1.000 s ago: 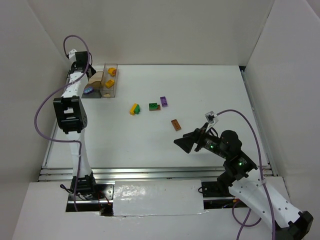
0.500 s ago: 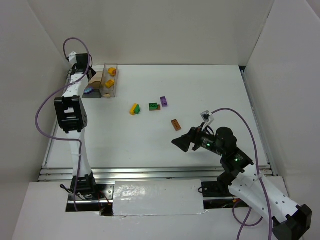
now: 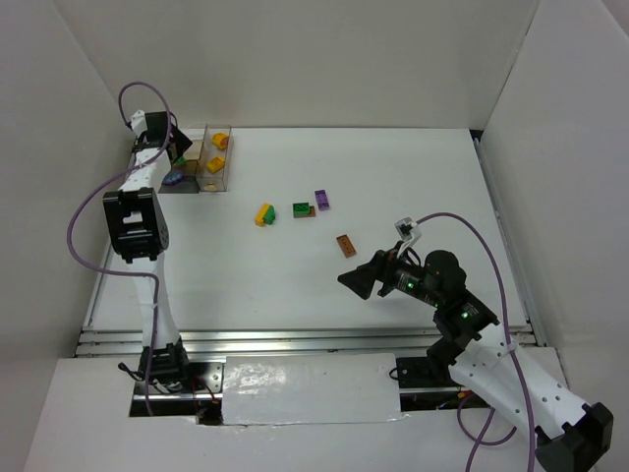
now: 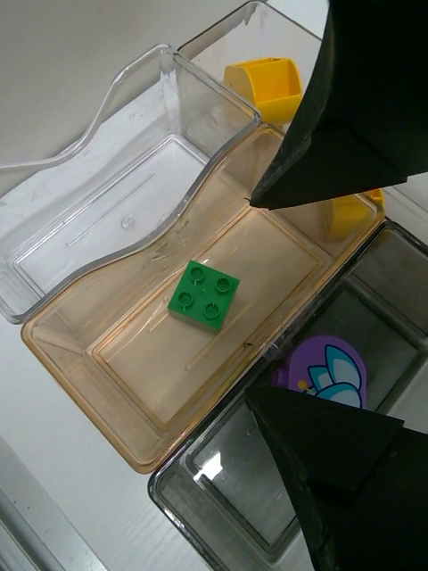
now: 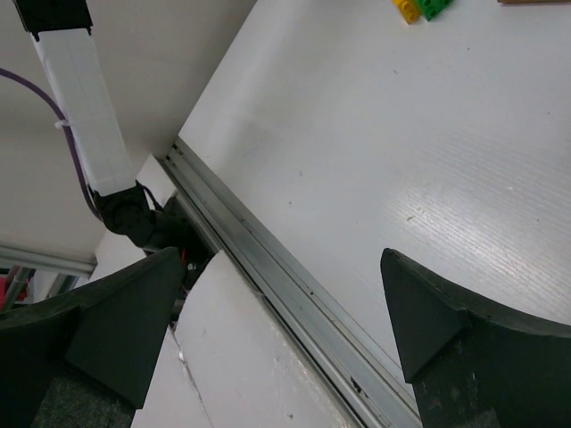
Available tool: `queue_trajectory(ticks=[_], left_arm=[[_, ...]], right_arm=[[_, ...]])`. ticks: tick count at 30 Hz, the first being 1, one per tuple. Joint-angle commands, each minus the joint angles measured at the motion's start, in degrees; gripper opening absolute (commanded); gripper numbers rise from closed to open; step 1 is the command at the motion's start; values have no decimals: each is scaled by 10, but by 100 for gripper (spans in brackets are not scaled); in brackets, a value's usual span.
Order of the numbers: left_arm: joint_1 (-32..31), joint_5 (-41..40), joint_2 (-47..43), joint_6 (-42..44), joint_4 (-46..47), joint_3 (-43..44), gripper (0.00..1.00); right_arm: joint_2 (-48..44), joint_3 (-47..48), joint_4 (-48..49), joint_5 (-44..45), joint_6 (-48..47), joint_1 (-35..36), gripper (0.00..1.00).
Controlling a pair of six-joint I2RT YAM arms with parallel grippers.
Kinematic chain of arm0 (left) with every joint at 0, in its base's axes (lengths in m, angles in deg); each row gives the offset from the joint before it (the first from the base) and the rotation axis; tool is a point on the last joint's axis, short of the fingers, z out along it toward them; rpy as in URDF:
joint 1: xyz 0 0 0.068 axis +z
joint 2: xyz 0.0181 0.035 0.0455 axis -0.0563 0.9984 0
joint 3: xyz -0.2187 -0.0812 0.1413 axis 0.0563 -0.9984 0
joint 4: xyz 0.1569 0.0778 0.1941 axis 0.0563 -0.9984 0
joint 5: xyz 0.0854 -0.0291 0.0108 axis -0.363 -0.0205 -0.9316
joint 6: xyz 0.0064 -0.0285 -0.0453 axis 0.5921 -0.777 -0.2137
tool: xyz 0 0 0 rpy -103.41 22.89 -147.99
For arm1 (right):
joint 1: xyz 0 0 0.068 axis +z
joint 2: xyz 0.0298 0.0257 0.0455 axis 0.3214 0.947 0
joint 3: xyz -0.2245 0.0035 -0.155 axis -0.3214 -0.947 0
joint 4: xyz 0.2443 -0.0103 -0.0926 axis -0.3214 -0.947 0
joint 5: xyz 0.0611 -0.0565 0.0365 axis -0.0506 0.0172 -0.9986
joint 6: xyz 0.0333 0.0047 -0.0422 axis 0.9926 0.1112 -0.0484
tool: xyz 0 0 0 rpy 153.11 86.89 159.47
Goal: Sort the legos into containers by color
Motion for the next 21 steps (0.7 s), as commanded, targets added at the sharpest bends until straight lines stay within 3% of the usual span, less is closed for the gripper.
queue_trajectory(ticks=[1, 2, 6, 9, 14, 18, 21], left_arm=[[2, 26, -54, -9, 28, -7, 93], [3, 34, -83, -10, 31, -23, 99], [-11, 61, -182, 6, 44, -71, 100], [-44, 60, -257, 30, 0, -92, 99], [-184, 44, -383, 121, 4, -250, 99], [-290, 78, -396, 205, -15, -341, 100], [-317, 97, -393, 236, -9, -392, 98]], right_arm=[[3, 12, 28, 1, -8, -2, 100], [4, 12, 28, -1, -7, -2, 100], [18, 17, 43, -6, -3, -2, 100], [19, 24, 40, 4, -2, -2, 100], [-8, 37, 17, 15, 0, -4, 100], [-32, 40, -23, 1, -5, -4, 100], [-50, 39, -50, -5, -10, -4, 100]])
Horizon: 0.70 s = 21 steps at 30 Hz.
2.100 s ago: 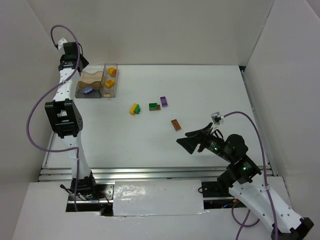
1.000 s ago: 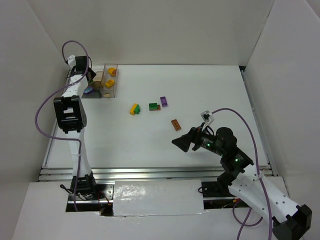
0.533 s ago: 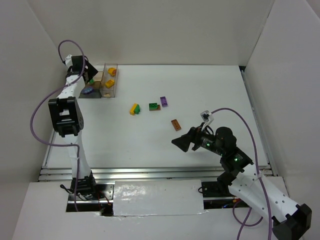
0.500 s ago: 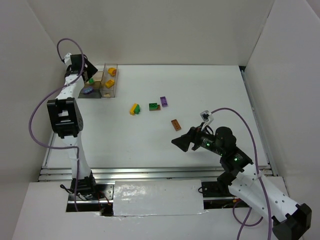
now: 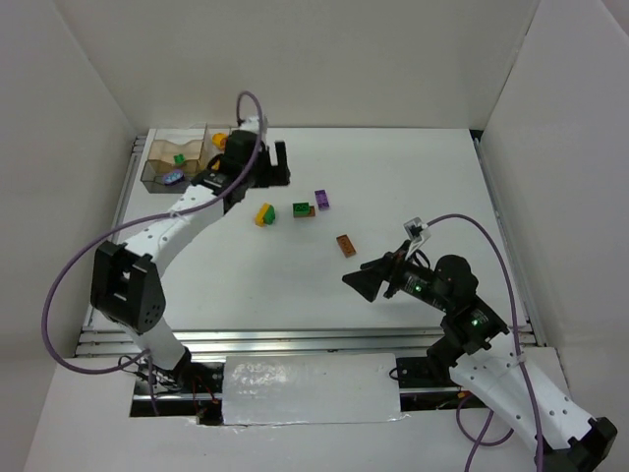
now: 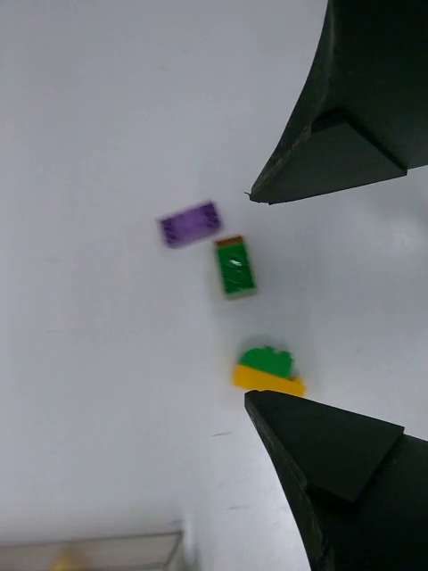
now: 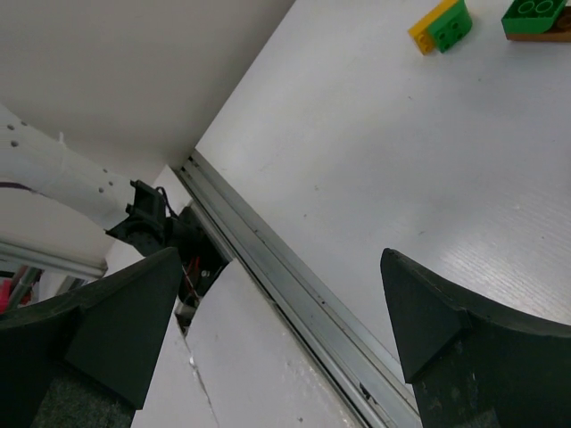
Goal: Sort the legos into containers by color
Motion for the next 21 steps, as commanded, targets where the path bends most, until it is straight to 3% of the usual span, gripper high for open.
queue_trajectory(ticks=[1, 8, 21], left_arm=[[-1, 14, 29, 74, -35, -66, 97], [-15, 6, 51, 95, -21, -105, 97], [4, 9, 158, 124, 3, -74, 93]], right_arm=[[-22, 20, -31, -8, -10, -2, 100], [-41, -2, -31, -25, 9, -3, 100], [-41, 5, -52, -30, 2, -2, 100]])
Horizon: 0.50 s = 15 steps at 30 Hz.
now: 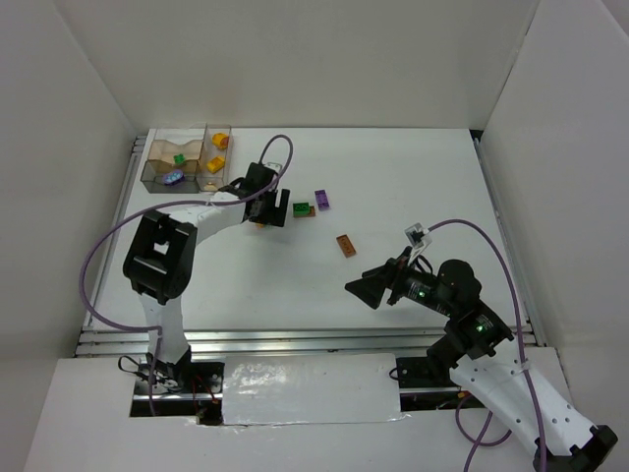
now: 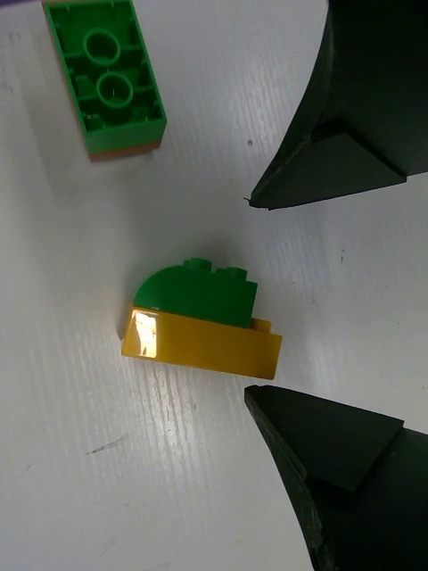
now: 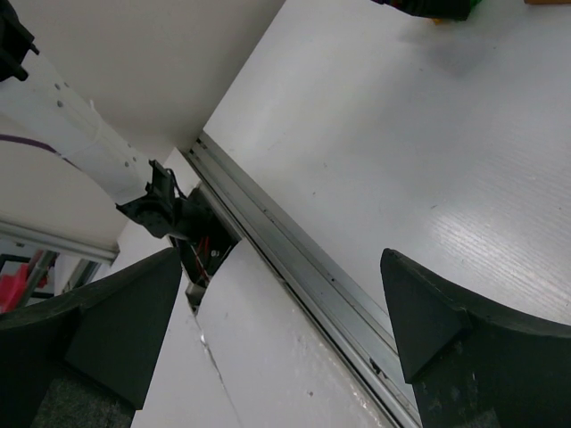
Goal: Sort the legos into containers by color
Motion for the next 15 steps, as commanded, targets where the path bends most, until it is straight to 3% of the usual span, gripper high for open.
queue_trajectory(ticks=[1, 7, 15], left_arm=[[8, -3, 7, 14, 26, 11, 93], [15, -3, 16, 17, 38, 11, 93], [21, 11, 54, 10, 40, 25, 85]], right_arm=[[3, 7, 1, -11, -7, -1, 100], [21, 3, 25, -23, -2, -1, 100], [38, 3, 39, -30, 0, -1, 100]])
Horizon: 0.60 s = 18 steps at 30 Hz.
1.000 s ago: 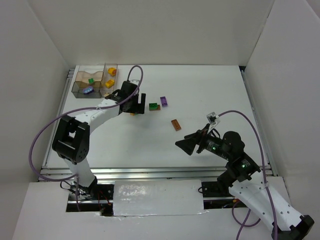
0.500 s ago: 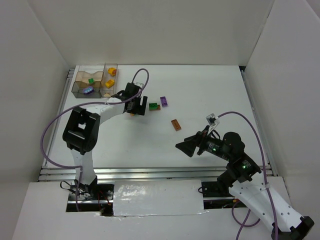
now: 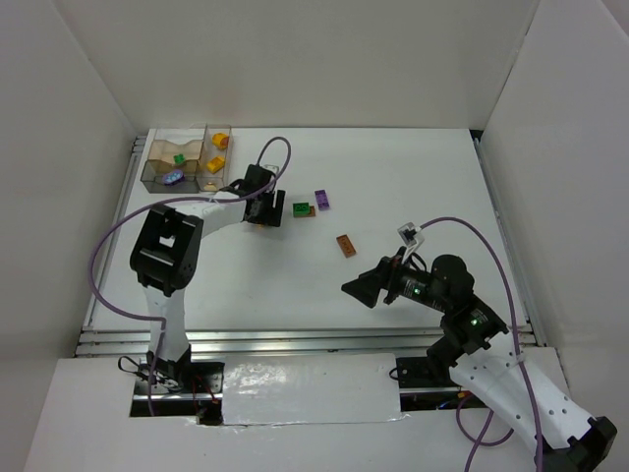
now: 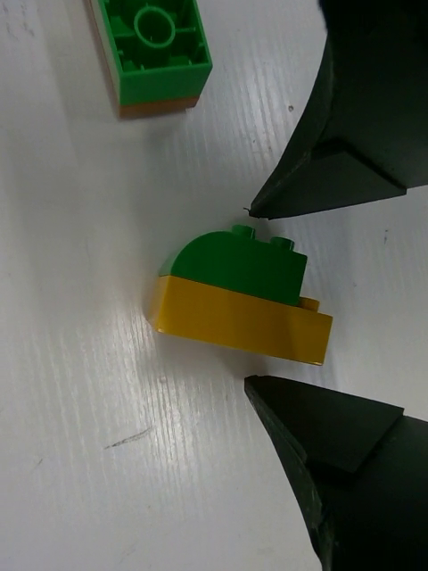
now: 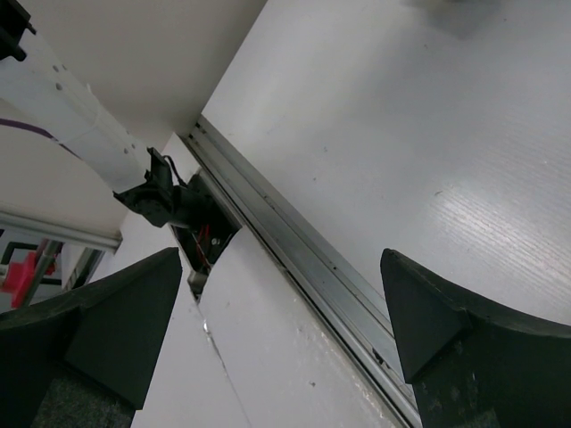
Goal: Sort the legos into containers by color
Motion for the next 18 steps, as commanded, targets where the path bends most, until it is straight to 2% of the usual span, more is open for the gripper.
queue_trajectory(ticks=[1, 3, 6, 7, 8, 9, 10, 14, 18], left_arm=[[3, 7, 15, 9, 14, 19, 82], [3, 5, 18, 8, 14, 22, 79], [3, 10, 25, 8, 14, 25, 63], [3, 12, 25, 6, 14, 24, 46], [3, 14, 22, 5, 14, 23, 35], [3, 14, 18, 2, 15, 20, 20], [3, 18, 1, -2, 19, 8, 0], [2, 50, -77, -13, 39, -46, 0], [-23, 137, -250, 4, 119, -176, 0]], right_arm=[[2, 3, 33, -11, -2, -1, 100], [2, 2, 34, -10, -2, 0, 100], [2, 0, 34, -10, 1, -1, 100], [2, -1, 35, -9, 3, -1, 100], [1, -1, 37, -8, 7, -1, 100], [0, -1, 40, -8, 8, 0, 100], [-1, -1, 41, -7, 11, -1, 100], [1, 10, 24, 41, 29, -2, 100], [9, 49, -9, 101, 69, -3, 100]])
